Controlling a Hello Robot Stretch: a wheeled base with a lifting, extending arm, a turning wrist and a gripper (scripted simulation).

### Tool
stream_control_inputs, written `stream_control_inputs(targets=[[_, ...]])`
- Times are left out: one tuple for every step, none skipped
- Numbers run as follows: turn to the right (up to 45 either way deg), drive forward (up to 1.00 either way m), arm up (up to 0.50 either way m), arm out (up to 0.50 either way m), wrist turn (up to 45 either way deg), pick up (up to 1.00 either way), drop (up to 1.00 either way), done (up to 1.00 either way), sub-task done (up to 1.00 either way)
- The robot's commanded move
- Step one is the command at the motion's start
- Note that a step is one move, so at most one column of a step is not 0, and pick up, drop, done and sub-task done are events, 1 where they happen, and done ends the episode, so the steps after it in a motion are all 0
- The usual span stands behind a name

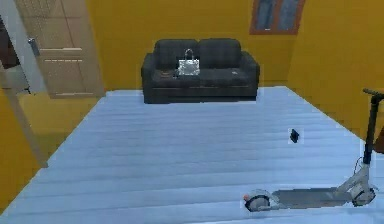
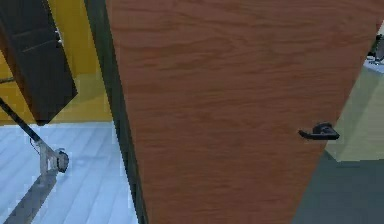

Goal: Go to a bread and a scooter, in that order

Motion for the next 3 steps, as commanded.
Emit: stream_control_inputs(targets=[[0.0, 0.05, 0.0, 0.0, 0.0, 0.0, 0.0, 0.0, 0.0], [39.0, 0.0, 0.0, 0.0, 0.0, 0.0, 0.0, 0.0, 0.0], [0.0, 0.0, 0.0, 0.0, 0.0, 0.0, 0.0, 1.0, 0.0]])
